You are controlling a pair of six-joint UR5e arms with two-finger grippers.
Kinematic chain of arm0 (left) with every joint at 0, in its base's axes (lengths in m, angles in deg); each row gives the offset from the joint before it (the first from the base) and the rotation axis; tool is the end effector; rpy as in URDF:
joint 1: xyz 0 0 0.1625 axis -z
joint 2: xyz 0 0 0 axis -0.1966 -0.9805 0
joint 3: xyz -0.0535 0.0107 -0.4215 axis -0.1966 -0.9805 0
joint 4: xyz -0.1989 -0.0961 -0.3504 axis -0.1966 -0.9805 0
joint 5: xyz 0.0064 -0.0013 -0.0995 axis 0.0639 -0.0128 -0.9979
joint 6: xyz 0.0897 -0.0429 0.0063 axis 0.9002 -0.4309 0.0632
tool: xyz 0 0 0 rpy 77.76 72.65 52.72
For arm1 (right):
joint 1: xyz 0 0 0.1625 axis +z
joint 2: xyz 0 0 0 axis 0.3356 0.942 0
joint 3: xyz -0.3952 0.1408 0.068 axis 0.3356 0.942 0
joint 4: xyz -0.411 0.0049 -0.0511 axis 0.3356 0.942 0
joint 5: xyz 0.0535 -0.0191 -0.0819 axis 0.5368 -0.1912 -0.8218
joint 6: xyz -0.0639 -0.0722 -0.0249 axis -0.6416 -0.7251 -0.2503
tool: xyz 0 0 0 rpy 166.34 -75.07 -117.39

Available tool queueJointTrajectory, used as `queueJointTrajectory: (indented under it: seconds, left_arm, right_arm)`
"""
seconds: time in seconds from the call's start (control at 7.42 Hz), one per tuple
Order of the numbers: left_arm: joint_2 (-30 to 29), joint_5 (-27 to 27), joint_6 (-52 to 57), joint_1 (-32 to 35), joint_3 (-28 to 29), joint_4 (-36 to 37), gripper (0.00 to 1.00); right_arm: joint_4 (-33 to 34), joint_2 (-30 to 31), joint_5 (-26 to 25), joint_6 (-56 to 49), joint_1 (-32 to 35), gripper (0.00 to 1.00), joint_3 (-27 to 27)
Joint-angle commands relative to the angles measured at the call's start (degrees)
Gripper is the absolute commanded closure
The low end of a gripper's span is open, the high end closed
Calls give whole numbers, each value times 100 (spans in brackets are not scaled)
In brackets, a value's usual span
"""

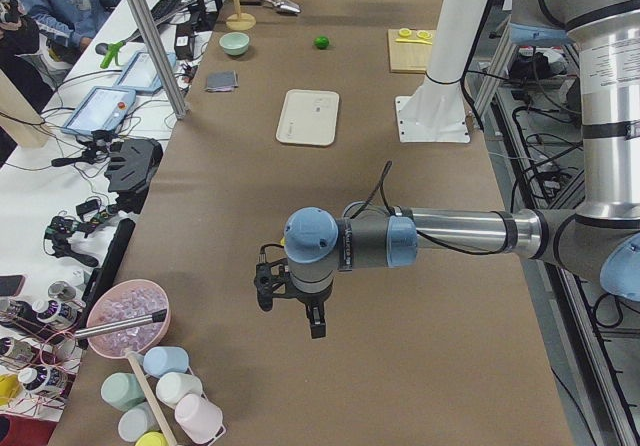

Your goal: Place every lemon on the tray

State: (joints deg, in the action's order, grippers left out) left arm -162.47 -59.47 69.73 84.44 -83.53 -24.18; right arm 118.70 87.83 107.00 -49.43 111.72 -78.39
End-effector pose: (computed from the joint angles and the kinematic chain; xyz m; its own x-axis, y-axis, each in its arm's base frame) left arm -0.1037 -0.4036 0.6387 0.6867 -0.1873 -0.7024 0.1513 0.9819 -0.1139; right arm 0.0813 -0.4323 0.6762 0.7226 0.1549 0.6737 -0.1006 0.9878 -0.1192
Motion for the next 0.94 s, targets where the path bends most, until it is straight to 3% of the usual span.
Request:
queueJointTrajectory:
  seconds: [0.0,0.4,0.81]
  left_arm:
    - [-14,-27,43,2,17,9,2]
    - [-49,-1,43,2,62,9,2]
    - [-365,-18,-393,-260,53,1,1]
  right_arm:
    - [4,-9,1,5,0,0,7]
    - [31,-306,10,696,-420,0,-1]
    - [22,-955,142,1206,-1420,0,7]
